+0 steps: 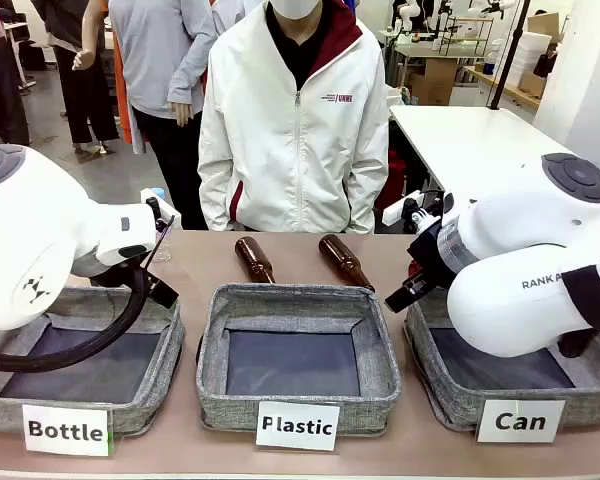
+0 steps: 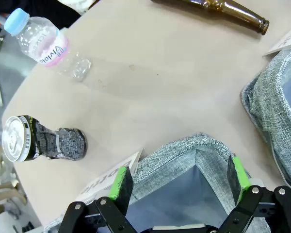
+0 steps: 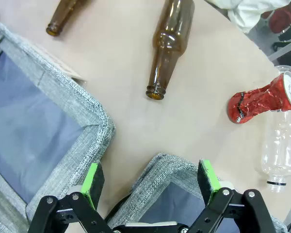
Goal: Sort the can waste into the basket.
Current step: Pick up the can waste from the table and place it in the right Fabric basket.
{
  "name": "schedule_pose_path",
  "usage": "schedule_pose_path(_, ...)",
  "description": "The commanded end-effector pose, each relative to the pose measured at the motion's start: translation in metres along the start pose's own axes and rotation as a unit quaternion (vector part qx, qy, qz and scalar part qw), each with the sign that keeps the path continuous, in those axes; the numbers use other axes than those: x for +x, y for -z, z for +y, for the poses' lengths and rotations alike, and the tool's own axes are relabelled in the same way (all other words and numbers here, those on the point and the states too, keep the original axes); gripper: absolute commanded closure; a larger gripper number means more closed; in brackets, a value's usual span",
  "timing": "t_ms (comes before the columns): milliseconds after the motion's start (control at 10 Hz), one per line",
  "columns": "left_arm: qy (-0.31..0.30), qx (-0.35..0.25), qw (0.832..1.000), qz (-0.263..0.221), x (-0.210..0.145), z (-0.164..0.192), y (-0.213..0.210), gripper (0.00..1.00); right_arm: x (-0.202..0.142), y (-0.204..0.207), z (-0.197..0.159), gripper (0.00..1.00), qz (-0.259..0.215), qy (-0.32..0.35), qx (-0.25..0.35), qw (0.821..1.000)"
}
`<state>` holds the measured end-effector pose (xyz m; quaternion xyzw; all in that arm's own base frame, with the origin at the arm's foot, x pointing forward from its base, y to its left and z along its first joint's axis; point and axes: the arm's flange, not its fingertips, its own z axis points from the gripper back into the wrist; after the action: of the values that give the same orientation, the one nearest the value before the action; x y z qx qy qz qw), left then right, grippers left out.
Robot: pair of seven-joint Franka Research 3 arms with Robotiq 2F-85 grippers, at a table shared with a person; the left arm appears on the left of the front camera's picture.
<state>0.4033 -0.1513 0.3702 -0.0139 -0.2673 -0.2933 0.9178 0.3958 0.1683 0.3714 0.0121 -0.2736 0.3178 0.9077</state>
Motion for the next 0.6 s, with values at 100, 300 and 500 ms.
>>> schedule_pose_path(100, 0.000, 0.000, 1.000, 0.000, 0.0001, 0.0000, -0.0001, 0.00, 0.0000, -0.0001, 0.0000, 0.00, 0.000, 0.000, 0.000, 1.000)
schedule_pose_path(300, 0.000, 0.000, 1.000, 0.000, 0.0001, 0.0000, -0.0001, 0.00, 0.0000, -0.0001, 0.0000, 0.00, 0.000, 0.000, 0.000, 1.000)
schedule_pose_path(500, 0.000, 0.000, 1.000, 0.000, 0.0001, 0.0000, -0.0001, 0.00, 0.0000, -0.0001, 0.0000, 0.00, 0.000, 0.000, 0.000, 1.000)
